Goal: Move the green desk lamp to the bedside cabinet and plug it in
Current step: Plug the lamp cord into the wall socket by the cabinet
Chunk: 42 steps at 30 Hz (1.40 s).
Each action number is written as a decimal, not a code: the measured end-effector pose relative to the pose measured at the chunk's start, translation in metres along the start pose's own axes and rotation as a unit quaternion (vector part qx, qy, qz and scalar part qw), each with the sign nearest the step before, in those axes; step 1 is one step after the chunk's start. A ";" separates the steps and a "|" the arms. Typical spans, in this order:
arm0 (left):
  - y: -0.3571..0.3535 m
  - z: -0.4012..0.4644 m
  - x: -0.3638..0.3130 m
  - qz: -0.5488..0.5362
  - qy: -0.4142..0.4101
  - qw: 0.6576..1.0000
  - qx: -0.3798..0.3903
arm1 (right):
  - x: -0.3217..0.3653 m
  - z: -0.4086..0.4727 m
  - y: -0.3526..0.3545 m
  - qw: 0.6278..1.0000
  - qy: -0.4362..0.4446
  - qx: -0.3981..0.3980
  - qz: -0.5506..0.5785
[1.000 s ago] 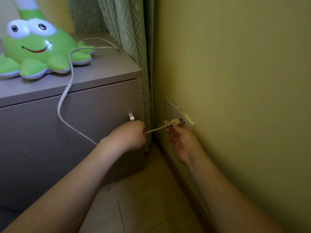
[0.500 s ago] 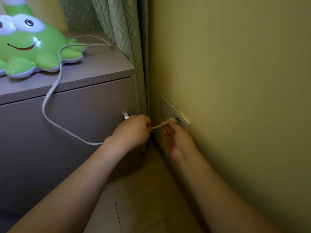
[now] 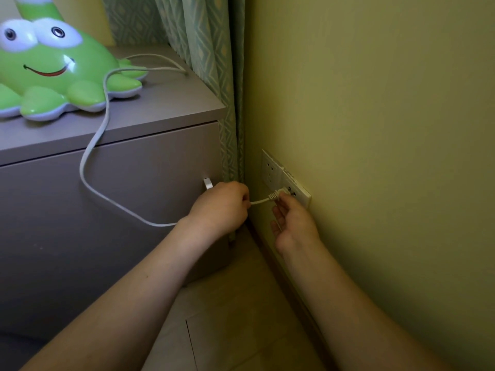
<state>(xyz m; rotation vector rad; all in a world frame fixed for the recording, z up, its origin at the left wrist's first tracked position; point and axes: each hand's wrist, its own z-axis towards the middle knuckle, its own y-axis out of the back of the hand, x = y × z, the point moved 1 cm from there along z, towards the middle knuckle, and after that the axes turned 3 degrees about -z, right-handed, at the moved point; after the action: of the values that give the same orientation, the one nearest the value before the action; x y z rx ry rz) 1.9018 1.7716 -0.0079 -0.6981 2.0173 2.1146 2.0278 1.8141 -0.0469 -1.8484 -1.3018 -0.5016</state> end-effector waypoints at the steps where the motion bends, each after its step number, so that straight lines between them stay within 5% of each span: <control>1: 0.000 0.000 0.000 0.000 0.001 1.000 0.000 | 0.001 0.000 0.000 1.000 -0.005 0.000 0.007; 9: -0.004 0.002 -0.006 -0.033 -0.011 0.999 0.006 | 0.008 0.002 0.007 0.998 -0.042 0.027 -0.025; 28: -0.024 0.012 -0.022 0.004 -0.091 0.988 -0.124 | 0.010 -0.004 0.007 0.997 -0.051 0.023 -0.043; 33: -0.023 0.017 -0.024 0.006 -0.102 0.985 -0.140 | 0.017 -0.001 0.022 0.990 -0.062 0.078 -0.100; 36: -0.025 0.019 -0.022 0.010 -0.114 0.986 -0.121 | 0.016 0.001 0.038 0.944 -0.017 0.051 -0.325; 39: -0.028 0.022 -0.020 0.020 -0.123 0.987 -0.100 | 0.013 0.004 0.046 0.832 0.046 0.053 -0.551; 42: -0.030 0.023 -0.019 0.025 -0.131 0.987 -0.094 | 0.009 0.008 0.046 0.758 0.052 0.066 -0.647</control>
<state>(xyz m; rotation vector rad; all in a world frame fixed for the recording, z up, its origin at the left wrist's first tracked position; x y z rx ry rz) 1.9257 1.8008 -0.0275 -0.3699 1.7314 2.3073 2.0724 1.8189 -0.0633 -0.5001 -2.3276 -1.1266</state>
